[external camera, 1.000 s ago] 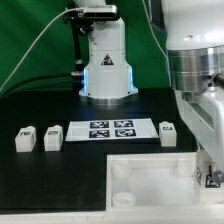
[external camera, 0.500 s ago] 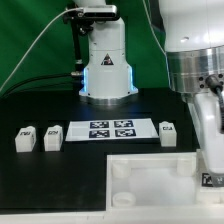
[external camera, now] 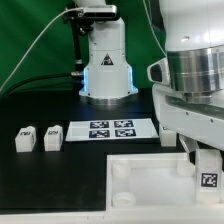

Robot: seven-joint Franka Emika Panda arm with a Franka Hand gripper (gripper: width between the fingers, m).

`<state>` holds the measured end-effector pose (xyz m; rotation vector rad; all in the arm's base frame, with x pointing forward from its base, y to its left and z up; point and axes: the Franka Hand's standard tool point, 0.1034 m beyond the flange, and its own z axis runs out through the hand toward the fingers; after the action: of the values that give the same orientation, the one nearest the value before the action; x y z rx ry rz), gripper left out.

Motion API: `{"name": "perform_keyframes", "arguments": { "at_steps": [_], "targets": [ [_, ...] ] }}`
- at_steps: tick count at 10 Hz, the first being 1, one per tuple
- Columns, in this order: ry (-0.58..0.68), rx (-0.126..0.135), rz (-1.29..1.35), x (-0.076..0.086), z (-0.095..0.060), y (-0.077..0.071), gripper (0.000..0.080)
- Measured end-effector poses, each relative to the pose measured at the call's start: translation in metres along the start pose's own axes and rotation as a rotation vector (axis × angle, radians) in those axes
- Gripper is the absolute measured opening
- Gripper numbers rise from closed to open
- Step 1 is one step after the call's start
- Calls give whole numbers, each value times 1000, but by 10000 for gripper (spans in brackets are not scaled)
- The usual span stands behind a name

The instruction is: Assemble one leg

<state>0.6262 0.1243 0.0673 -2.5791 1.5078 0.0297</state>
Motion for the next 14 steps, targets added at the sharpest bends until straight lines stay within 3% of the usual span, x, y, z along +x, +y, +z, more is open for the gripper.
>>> {"name": "perform_keyframes", "arguments": {
  "at_steps": [4, 6, 8, 9, 10, 11, 13, 14],
  "targets": [
    [16, -22, -636, 10, -3, 3, 649],
    [19, -24, -871, 23, -6, 5, 649],
    [18, -23, -831, 22, -6, 5, 625],
    [18, -22, -814, 23, -6, 5, 449],
    [19, -20, -717, 22, -5, 5, 449],
    [20, -19, -619, 23, -6, 5, 292],
    [21, -18, -475, 23, -6, 5, 293],
    [8, -17, -282, 23, -5, 6, 293]
  ]
}}
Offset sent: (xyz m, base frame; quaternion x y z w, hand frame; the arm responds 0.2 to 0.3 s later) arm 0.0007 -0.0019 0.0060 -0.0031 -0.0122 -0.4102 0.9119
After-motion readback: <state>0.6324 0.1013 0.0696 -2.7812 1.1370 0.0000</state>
